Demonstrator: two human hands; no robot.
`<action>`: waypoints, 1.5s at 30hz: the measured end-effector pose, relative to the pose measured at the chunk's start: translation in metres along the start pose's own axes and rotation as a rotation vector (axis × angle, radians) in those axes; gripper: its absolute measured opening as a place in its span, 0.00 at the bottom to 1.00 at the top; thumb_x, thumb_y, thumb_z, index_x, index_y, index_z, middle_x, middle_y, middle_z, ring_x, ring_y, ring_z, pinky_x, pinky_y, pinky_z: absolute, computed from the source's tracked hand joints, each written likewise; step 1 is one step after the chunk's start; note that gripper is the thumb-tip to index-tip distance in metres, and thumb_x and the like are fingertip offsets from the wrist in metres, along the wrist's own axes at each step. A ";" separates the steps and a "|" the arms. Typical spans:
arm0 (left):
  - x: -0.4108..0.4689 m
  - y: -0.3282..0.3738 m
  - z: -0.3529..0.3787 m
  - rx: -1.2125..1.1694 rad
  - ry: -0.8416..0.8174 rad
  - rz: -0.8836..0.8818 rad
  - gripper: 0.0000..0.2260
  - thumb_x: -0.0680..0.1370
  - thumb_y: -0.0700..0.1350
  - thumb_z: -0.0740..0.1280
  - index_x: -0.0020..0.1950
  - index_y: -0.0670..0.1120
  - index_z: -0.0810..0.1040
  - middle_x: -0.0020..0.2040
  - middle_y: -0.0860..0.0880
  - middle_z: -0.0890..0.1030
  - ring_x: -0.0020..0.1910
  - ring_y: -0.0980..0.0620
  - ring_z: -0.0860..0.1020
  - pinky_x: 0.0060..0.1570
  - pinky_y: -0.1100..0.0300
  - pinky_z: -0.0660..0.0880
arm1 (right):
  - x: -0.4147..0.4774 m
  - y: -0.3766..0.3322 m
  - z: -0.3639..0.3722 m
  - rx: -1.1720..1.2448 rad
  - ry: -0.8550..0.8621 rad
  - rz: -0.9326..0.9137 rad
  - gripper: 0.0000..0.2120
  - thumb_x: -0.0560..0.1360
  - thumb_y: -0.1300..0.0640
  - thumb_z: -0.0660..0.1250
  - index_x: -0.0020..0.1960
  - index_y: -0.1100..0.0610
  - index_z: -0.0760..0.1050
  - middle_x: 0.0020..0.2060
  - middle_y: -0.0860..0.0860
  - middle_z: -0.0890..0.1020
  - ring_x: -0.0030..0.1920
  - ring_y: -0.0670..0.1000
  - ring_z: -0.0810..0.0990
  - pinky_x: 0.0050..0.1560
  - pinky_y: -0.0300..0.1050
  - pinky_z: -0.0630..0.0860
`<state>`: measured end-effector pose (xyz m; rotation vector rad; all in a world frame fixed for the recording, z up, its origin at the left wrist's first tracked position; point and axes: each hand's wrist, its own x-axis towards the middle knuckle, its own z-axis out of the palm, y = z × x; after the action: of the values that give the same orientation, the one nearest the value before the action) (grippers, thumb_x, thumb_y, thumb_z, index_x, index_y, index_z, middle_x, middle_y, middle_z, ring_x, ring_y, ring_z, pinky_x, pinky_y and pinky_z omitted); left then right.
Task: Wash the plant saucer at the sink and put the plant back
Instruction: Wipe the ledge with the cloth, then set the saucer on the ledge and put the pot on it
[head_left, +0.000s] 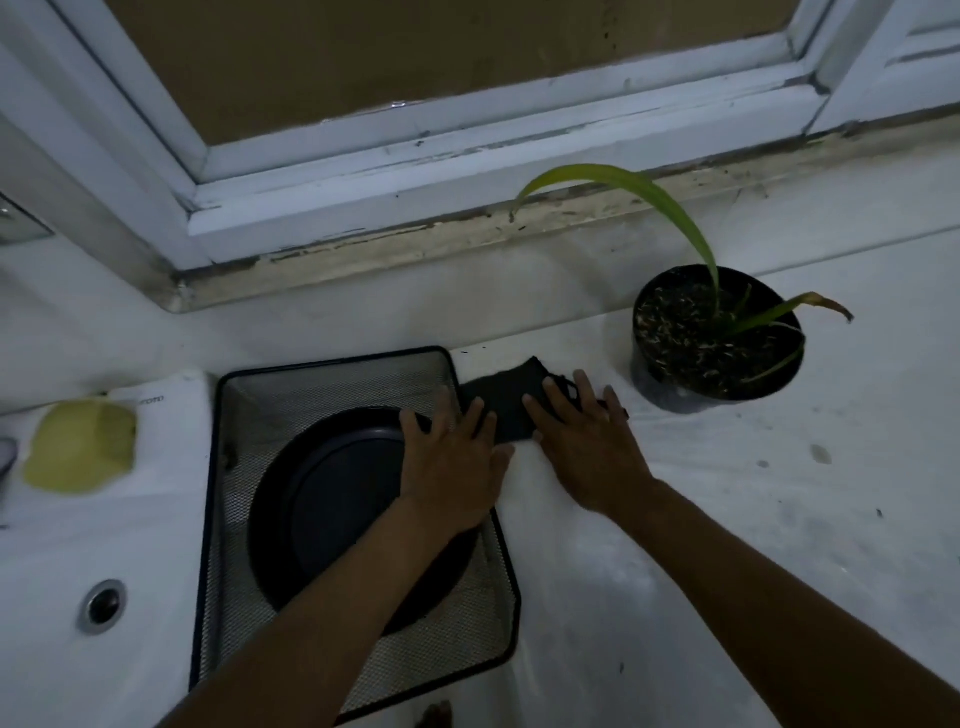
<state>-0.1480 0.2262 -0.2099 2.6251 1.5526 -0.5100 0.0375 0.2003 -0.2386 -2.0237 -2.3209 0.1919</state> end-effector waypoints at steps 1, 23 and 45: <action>0.009 -0.007 -0.002 -0.007 -0.006 -0.009 0.28 0.82 0.62 0.43 0.80 0.52 0.52 0.81 0.52 0.50 0.78 0.41 0.47 0.68 0.33 0.45 | 0.014 0.000 0.002 -0.006 -0.034 0.008 0.24 0.83 0.49 0.57 0.77 0.50 0.60 0.77 0.56 0.59 0.77 0.64 0.53 0.74 0.65 0.49; -0.071 -0.122 -0.015 -0.387 0.063 -0.059 0.21 0.82 0.56 0.56 0.76 0.57 0.64 0.78 0.51 0.61 0.75 0.46 0.59 0.71 0.41 0.55 | -0.042 -0.111 -0.046 0.227 -0.073 0.247 0.18 0.81 0.51 0.55 0.70 0.45 0.67 0.64 0.45 0.76 0.61 0.49 0.73 0.57 0.45 0.66; -0.156 -0.124 0.002 -0.656 0.244 -0.109 0.19 0.82 0.51 0.59 0.74 0.53 0.68 0.75 0.48 0.65 0.69 0.50 0.67 0.64 0.52 0.53 | -0.122 -0.172 -0.076 0.761 0.137 0.511 0.23 0.78 0.67 0.62 0.72 0.61 0.68 0.74 0.61 0.64 0.72 0.58 0.66 0.72 0.52 0.66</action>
<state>-0.3236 0.1554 -0.1489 2.1518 1.5758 0.2937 -0.1048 0.0615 -0.1365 -2.0321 -1.2910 0.7836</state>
